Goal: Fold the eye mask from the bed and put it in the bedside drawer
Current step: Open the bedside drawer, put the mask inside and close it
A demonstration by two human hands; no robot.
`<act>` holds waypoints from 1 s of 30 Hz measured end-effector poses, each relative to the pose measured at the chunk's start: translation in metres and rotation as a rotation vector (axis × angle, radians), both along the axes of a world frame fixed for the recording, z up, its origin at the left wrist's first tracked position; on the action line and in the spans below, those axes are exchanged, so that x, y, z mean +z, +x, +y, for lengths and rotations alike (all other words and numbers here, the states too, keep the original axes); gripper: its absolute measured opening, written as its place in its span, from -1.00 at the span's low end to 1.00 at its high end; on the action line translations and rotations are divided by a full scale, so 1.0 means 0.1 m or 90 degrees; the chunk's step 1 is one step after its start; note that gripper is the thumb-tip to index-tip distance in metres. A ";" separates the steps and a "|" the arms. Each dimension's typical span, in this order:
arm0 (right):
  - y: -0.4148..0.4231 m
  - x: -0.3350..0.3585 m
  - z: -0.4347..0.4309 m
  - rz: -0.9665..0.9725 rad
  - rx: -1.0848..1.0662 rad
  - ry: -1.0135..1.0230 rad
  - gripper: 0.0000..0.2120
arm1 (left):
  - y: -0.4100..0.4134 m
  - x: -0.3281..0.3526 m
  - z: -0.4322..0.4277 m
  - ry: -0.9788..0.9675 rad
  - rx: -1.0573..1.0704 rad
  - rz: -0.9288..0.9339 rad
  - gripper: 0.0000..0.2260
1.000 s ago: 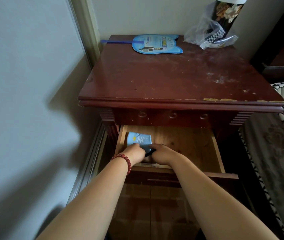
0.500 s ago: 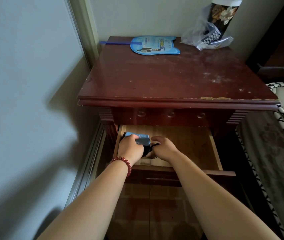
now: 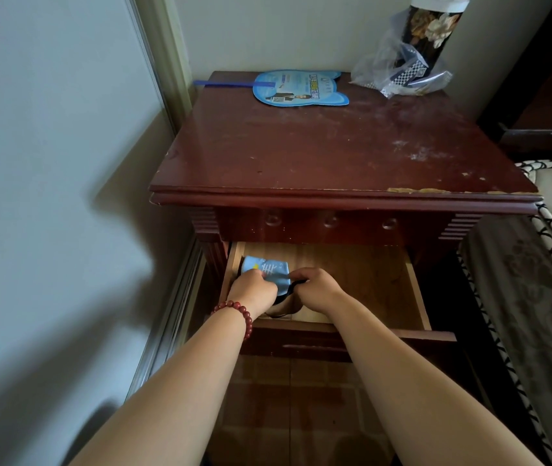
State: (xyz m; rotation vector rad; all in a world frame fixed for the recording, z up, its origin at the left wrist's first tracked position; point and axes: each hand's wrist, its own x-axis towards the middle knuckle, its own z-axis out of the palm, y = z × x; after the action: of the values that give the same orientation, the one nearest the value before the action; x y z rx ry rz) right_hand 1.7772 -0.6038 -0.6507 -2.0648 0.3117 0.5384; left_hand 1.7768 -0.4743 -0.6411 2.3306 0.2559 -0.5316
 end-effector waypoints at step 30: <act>-0.07 0.26 -0.18 -0.072 -0.068 0.062 -0.55 | -0.09 0.21 0.02 -0.031 0.082 -0.229 -0.70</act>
State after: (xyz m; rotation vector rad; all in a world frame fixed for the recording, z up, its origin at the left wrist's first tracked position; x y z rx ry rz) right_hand 1.7701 -0.6220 -0.6249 -1.9628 0.3206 0.3631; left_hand 1.7674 -0.4722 -0.6205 2.2938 0.2171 -0.0496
